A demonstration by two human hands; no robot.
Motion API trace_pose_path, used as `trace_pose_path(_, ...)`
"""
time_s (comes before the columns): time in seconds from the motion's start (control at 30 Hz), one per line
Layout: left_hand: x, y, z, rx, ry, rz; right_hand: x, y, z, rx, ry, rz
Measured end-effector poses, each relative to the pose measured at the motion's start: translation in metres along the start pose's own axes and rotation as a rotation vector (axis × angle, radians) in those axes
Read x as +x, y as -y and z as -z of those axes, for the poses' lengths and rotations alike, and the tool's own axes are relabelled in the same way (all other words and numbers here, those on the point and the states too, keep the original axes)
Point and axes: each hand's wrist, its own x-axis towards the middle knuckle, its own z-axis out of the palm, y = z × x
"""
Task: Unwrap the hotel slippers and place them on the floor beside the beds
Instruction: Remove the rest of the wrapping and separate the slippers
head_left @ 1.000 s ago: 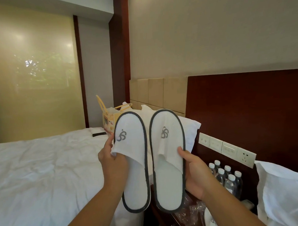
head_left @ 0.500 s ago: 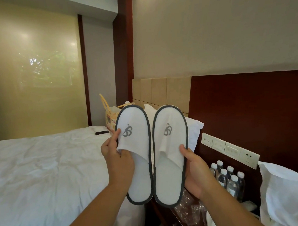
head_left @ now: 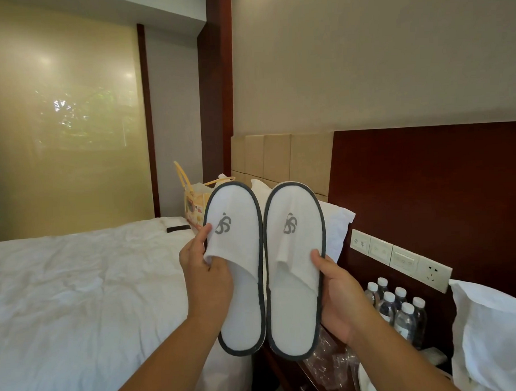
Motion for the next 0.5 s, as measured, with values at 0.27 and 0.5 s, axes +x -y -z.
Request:
trace_pose_path(0.27, -0.009, 0.007, -0.002, -0.094, 0.05, 0.195, 0.0, -0.006, -0.018, -0.196, -0.093, 0.056)
trace_pose_path(0.5, -0.036, 0.007, -0.013, -0.386, 0.232, 0.421, 0.009, -0.018, -0.022, -0.805, -0.46, 0.39)
